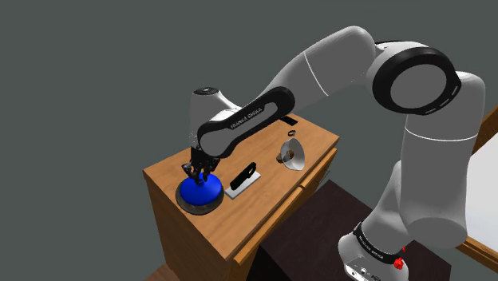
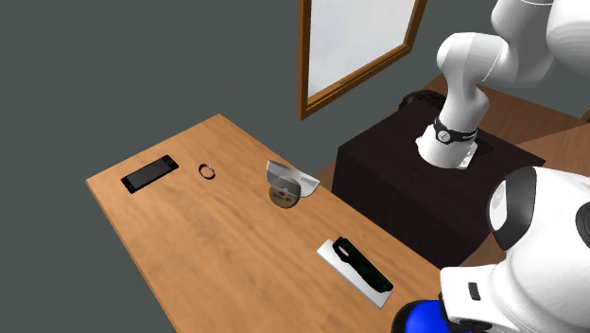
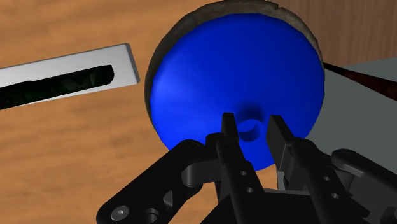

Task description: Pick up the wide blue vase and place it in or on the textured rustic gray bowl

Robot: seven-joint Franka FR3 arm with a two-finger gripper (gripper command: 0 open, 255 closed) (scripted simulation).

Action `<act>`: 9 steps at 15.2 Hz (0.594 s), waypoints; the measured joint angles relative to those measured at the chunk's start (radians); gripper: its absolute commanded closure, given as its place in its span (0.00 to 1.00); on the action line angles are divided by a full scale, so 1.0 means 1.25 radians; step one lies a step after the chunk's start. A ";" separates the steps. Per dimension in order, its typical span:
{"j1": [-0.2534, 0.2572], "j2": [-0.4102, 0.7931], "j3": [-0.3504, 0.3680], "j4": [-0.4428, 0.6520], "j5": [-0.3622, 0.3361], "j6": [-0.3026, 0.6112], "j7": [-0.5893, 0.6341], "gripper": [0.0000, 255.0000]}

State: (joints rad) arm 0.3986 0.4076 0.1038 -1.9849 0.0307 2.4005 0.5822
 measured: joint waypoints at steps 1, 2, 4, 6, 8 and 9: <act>0.000 0.001 0.000 0.000 0.000 0.001 0.000 1.00; 0.000 0.001 0.000 0.000 0.000 0.001 0.000 1.00; 0.000 0.001 0.000 0.000 0.000 0.001 0.000 1.00; 0.000 0.001 0.000 0.000 0.000 0.001 0.000 0.00; 0.000 0.001 0.000 0.000 0.000 0.001 0.000 0.00; 0.000 0.001 0.000 0.000 0.000 0.001 0.000 0.00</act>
State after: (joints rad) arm 0.3984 0.4088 0.1037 -1.9846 0.0306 2.4021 0.5818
